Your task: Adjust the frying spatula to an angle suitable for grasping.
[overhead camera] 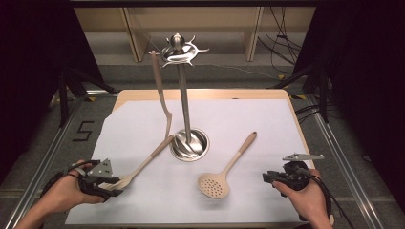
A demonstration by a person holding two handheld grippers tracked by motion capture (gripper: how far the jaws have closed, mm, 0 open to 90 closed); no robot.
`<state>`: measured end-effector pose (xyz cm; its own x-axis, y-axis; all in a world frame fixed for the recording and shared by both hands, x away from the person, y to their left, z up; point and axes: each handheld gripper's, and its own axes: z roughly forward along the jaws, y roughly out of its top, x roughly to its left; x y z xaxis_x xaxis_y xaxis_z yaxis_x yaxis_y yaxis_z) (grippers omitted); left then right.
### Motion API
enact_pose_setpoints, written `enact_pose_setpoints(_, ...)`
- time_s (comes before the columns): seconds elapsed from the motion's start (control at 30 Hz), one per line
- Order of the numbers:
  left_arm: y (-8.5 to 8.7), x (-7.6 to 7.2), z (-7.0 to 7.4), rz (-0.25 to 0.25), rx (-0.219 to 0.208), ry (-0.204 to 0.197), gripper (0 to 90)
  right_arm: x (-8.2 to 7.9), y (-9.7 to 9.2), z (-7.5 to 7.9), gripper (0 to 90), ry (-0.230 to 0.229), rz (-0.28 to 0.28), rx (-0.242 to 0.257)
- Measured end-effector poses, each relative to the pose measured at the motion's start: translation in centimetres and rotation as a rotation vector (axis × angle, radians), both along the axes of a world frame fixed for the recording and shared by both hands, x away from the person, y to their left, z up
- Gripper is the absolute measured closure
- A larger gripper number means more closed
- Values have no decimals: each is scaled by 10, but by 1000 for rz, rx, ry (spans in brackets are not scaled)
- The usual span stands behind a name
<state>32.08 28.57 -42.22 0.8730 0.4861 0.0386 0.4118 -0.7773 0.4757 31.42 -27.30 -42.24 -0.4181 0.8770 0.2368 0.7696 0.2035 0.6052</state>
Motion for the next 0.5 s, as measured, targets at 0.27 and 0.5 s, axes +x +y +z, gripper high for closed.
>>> enact_pose_setpoints(0.27,-9,10,16,124,-101,49,461,0,-1,0,697,3,10,23)
enact_pose_setpoints(0.5,-8,17,23,168,-121,81,439,0,-2,1,697,17,-2,30)
